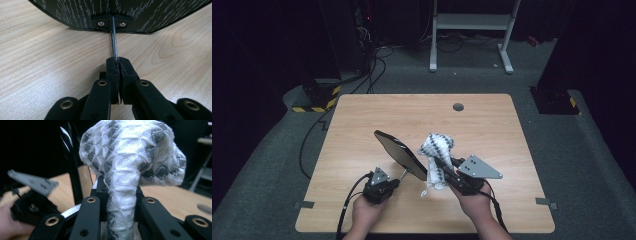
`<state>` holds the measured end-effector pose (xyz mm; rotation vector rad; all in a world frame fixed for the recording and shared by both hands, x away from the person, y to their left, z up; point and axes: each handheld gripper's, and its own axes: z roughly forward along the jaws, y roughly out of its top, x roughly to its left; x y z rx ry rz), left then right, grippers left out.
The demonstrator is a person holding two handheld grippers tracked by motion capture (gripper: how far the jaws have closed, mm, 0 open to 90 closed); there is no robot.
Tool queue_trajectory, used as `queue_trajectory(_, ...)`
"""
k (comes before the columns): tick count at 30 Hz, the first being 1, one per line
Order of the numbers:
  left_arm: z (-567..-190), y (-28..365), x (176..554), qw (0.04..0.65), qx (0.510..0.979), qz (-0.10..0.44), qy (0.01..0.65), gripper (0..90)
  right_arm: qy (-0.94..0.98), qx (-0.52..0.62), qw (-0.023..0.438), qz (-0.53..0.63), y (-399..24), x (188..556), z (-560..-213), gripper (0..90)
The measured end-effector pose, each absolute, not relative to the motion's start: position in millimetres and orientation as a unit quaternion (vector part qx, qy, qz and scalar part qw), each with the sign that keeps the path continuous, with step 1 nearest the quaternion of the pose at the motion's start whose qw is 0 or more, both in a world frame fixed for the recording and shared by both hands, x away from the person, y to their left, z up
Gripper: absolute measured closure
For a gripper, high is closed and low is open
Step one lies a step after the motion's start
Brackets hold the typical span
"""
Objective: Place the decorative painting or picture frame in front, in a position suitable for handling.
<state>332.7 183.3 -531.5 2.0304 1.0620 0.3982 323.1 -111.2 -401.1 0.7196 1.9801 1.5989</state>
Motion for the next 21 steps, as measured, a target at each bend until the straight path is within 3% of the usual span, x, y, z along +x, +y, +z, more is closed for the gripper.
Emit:
queue_trajectory(13,-531.4,182.8,332.4,0.394,0.803,0.163,0.417,87.6,0.71,0.19,0.252,0.63,-45.8,323.3,-341.4,76.9)
queue_trajectory(21,-531.5,182.5,332.2,0.395,0.802,0.162,0.418,87.6,0.738,0.193,0.265,0.589,-9.4,341.9,-344.1,75.6)
